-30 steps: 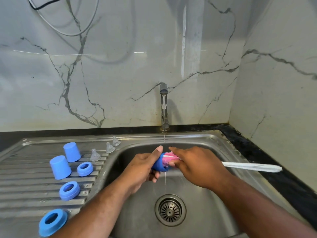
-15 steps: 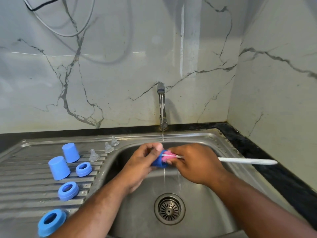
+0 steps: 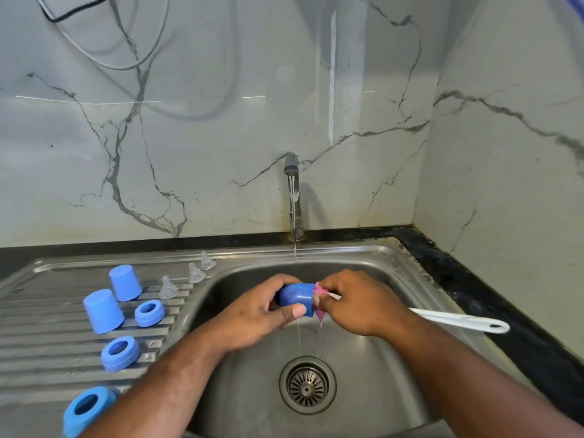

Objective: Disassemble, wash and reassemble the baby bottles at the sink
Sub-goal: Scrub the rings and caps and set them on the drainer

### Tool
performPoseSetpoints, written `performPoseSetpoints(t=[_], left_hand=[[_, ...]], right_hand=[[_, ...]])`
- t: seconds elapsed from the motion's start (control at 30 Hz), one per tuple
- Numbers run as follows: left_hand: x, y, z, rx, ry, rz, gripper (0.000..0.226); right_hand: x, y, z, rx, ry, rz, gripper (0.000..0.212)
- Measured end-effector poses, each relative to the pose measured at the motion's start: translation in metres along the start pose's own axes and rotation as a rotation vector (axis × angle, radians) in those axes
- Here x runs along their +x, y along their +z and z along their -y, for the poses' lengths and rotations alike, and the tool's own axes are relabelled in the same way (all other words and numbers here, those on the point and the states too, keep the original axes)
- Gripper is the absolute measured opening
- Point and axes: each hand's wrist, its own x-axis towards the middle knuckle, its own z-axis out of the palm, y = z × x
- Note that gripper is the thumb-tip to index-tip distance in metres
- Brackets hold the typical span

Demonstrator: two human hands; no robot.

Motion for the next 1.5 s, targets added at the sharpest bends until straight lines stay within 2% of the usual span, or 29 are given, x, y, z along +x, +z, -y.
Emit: performPoseSetpoints(t=[0.1,0.23,0.33,0.4,0.53,0.63,0.73,0.8,0.93,1.0,1.07,1.17,1.23,1.3,1.4,1.5], left_hand=[[-0.001,0.002,0.0,-0.131,-0.033,-0.017,0.045],[-0.003,0.007,-0.005,-0.373,-0.272,-0.06,0.079],[-0.005,0.006,-0.011,-0.344,-0.425,-0.027,0.082],[-0.004,0.002,-0.009,-0.326,-0.371,-0.044,0.072],[0.001,0.0,-0.002,-0.043,-0.028,-0.104,0.049],[0.002,0.006,0.004,0.038,0.049,-0.141,0.047],[0.003,0.008,0.003,-0.181,0.008,-0.192,0.055],[0.003,0.009,-0.001,-0.365,-0.111,-0.234,0.072],[0.0,0.008,-0.003,-0.327,-0.293,-0.156,0.082],[0.0,0.008,-0.003,-0.328,-0.264,-0.138,0.076],[0.002,0.007,0.0,-0.32,-0.165,-0.146,0.064],[0.004,0.003,0.003,-0.113,0.019,-0.102,0.044],[0.005,0.001,0.008,-0.027,0.082,-0.091,0.042],[0.005,0.001,0.01,-0.054,0.077,-0.106,0.048],[0.002,0.005,0.005,-0.261,-0.044,-0.169,0.058],[0.001,0.006,0.002,-0.376,-0.299,-0.163,0.08]], right_hand=[[-0.005,-0.002,0.003,-0.157,-0.093,-0.098,0.026],[-0.007,-0.001,0.008,-0.326,-0.344,-0.17,0.036],[-0.007,-0.001,0.012,-0.372,-0.415,-0.21,0.04],[-0.007,-0.001,0.014,-0.328,-0.353,-0.205,0.038],[-0.003,0.0,0.007,-0.113,-0.098,-0.033,0.023],[-0.002,-0.001,0.001,-0.088,-0.047,-0.019,0.021],[-0.003,-0.002,0.001,-0.187,-0.102,-0.146,0.031],[-0.004,-0.002,0.004,-0.243,-0.196,-0.214,0.037],[-0.006,-0.002,0.008,-0.343,-0.359,-0.269,0.036],[-0.006,-0.002,0.008,-0.322,-0.327,-0.264,0.034],[-0.004,0.001,0.004,-0.202,-0.203,-0.179,0.027],[0.002,0.004,-0.005,0.064,-0.051,-0.022,0.021],[0.002,0.005,-0.007,0.053,-0.03,-0.022,0.02],[0.001,0.004,-0.006,-0.071,-0.047,-0.083,0.021],[-0.002,0.002,-0.002,-0.226,-0.148,-0.18,0.036],[-0.003,0.002,0.001,-0.304,-0.297,-0.209,0.037]])
